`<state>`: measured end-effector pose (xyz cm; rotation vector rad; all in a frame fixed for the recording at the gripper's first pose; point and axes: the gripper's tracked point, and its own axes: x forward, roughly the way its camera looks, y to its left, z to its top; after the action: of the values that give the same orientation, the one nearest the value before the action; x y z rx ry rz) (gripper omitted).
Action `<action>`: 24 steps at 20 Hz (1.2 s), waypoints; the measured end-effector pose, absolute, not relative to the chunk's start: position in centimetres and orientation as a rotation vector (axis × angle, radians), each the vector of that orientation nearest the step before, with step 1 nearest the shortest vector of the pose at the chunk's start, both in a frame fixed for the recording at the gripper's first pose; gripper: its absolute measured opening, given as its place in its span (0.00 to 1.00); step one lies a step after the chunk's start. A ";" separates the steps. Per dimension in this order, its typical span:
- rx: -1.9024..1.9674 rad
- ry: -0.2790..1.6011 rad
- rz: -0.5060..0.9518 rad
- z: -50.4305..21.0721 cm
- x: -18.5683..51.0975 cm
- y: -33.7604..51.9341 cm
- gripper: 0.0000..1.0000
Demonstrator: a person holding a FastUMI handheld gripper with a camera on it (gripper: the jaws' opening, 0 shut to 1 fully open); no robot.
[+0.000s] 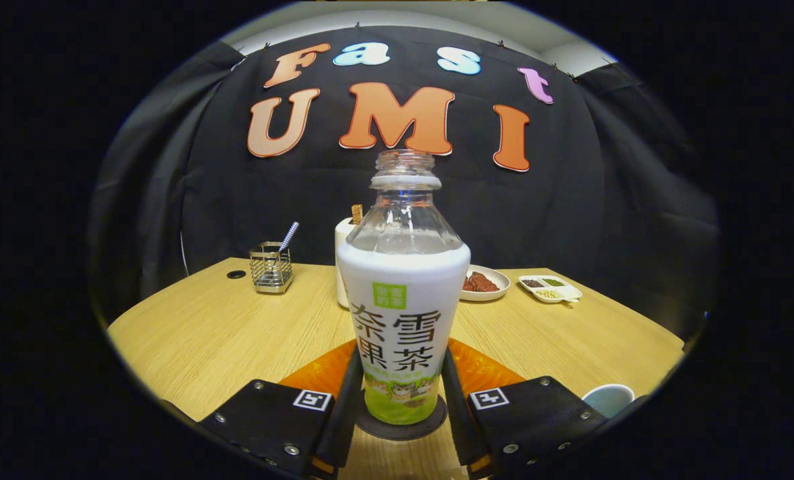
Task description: Take the bottle from table, then pour the juice into the cup, finally place the bottle on the coaster
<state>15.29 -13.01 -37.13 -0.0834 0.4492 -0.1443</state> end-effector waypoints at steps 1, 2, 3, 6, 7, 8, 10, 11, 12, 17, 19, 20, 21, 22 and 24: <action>-0.082 0.458 -0.139 -37.5 15.4 -12.9 0.61; -0.082 0.474 -0.137 -37.7 15.3 -12.9 0.63; -0.093 0.480 -0.135 -37.9 15.4 -12.8 0.64; -0.098 0.505 -0.148 -38.7 14.9 -13.2 0.67; -0.081 0.506 -0.141 -38.7 14.7 -12.9 0.68; -0.061 0.512 -0.128 -38.5 14.4 -12.5 0.74; -0.047 0.485 -0.126 -38.2 13.8 -12.0 0.95; -0.049 0.470 -0.135 -37.6 13.3 -12.1 0.97; -0.052 0.452 -0.143 -36.9 12.8 -12.1 0.98; -0.032 0.338 -0.160 -30.7 9.9 -10.6 0.97; 0.017 0.299 -0.094 -27.8 9.0 -7.5 0.97; 0.014 0.286 -0.078 -26.5 8.4 -6.3 0.97; -0.002 0.268 -0.083 -25.0 7.9 -5.7 0.97; -0.014 0.270 -0.075 -23.8 7.4 -4.8 0.97; -0.038 0.255 -0.073 -21.1 6.3 -3.1 0.97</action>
<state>6.29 -3.06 -21.07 -0.0383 0.2552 -0.0730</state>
